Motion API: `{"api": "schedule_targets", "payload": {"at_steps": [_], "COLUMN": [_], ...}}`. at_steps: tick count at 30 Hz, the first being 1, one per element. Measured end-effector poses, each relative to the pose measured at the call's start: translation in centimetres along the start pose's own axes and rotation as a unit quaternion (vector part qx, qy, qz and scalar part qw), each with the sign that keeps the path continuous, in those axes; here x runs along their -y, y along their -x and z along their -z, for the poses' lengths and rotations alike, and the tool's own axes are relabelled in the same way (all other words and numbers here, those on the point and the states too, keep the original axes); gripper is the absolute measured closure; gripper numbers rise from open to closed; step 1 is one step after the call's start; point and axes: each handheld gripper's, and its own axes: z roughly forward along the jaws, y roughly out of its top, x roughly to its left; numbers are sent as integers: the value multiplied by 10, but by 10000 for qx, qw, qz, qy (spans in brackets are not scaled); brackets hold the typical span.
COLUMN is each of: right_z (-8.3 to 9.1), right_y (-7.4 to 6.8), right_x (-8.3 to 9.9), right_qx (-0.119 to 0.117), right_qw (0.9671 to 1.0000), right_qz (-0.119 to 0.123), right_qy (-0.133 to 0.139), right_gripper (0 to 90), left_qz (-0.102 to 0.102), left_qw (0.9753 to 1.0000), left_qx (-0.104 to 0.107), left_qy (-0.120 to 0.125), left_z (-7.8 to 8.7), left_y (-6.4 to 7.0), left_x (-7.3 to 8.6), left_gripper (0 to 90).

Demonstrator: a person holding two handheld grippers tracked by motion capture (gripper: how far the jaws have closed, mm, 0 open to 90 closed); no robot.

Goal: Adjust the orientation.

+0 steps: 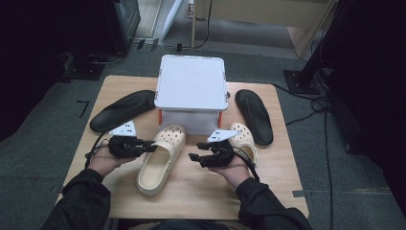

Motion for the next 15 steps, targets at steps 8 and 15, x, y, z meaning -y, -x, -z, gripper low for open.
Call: {"api": "schedule_targets", "payload": {"at_steps": [8, 15], "right_z": [-8, -16], "right_y": [-8, -14], "right_x": [2, 4], "right_qx": [-110, -228], "right_qw": [9999, 9995], "right_qz": [63, 101], "right_qy": [-94, -178], "right_gripper": [456, 528], "left_qz": [-74, 219], "left_qw": [9996, 9995], "left_qx": [178, 236], "left_qy": [-196, -49], "left_z": [-8, 0], "left_y": [10, 4], "left_x": [2, 3], "left_gripper": [780, 650]}}
